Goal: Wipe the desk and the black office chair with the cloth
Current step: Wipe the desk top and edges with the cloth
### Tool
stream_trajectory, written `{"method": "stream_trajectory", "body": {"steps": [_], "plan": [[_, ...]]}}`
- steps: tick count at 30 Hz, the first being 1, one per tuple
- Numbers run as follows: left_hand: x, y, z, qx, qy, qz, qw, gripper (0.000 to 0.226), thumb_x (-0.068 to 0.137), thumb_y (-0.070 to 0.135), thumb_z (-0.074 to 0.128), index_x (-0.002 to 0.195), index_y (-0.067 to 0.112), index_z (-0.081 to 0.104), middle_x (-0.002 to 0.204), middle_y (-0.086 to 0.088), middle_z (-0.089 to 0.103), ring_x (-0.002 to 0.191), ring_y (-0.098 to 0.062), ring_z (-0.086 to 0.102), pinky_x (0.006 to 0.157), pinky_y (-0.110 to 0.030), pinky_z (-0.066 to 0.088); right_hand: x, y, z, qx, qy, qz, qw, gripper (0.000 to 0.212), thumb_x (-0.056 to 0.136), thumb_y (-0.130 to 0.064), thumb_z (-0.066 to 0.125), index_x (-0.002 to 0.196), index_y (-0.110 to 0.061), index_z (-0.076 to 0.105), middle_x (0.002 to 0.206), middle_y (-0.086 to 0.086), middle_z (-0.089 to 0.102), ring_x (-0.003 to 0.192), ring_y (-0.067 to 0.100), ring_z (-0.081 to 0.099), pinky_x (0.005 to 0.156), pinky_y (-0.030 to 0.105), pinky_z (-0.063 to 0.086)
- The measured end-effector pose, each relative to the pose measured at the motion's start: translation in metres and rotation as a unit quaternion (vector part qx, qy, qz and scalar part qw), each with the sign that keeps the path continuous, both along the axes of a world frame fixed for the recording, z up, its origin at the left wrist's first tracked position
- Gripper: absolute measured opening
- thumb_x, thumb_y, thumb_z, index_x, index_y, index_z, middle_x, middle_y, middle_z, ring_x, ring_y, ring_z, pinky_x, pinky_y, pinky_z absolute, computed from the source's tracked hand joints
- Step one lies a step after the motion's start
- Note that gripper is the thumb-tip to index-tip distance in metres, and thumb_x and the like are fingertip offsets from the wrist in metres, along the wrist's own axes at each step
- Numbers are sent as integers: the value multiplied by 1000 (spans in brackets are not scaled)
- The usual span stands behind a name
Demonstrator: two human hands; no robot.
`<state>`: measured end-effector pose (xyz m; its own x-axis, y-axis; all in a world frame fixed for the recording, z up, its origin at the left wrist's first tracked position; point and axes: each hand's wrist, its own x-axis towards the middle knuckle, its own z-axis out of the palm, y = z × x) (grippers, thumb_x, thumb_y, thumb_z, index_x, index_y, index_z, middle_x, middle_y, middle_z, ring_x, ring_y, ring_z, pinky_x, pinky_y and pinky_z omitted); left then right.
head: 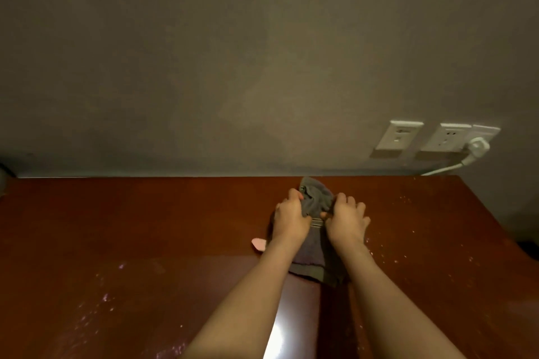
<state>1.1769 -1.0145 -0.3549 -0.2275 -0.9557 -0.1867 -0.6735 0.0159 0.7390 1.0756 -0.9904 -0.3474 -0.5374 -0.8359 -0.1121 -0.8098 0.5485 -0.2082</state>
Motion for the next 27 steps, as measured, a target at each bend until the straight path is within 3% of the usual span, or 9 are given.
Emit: {"method": "stream_trajectory", "body": {"steps": [5,9,13,17,27], "plan": [[22,15,16,-15,55,24,998,37,81,18,69,111,16,45,112,-7,60,104,-28,57,71,-29,39,20,19,12,-58,19,17,998,41,88,-13,57,126,-15,43,130,5,45,121,26,36,98,43,37],[45,23,39,-13,104,29,994,39,78,23,73,106,19,47,111,-6,61,101,-25,58,75,-31,43,41,33,31,-133,-17,-9,991,43,85,-6,56,125,-11,44,127,8,47,118,28,37,95,43,38],[82,31,69,1,142,36,989,37,79,27,73,101,22,43,112,-3,55,96,-17,51,72,-24,36,76,42,55,-180,-36,-4,983,38,84,-2,53,121,-8,47,121,12,51,113,31,39,90,43,38],[134,45,92,-1,143,58,988,43,79,26,73,114,14,50,123,-7,55,115,-22,51,77,-21,35,126,51,74,-194,-41,12,980,33,86,-6,54,118,-8,49,120,13,52,112,33,40,88,44,39],[290,73,111,-7,93,141,986,50,73,30,78,114,13,55,112,-8,61,103,-23,57,77,-26,40,275,73,96,-171,-84,89,978,29,89,-10,53,117,-9,47,121,11,50,116,32,38,88,43,39]]}}
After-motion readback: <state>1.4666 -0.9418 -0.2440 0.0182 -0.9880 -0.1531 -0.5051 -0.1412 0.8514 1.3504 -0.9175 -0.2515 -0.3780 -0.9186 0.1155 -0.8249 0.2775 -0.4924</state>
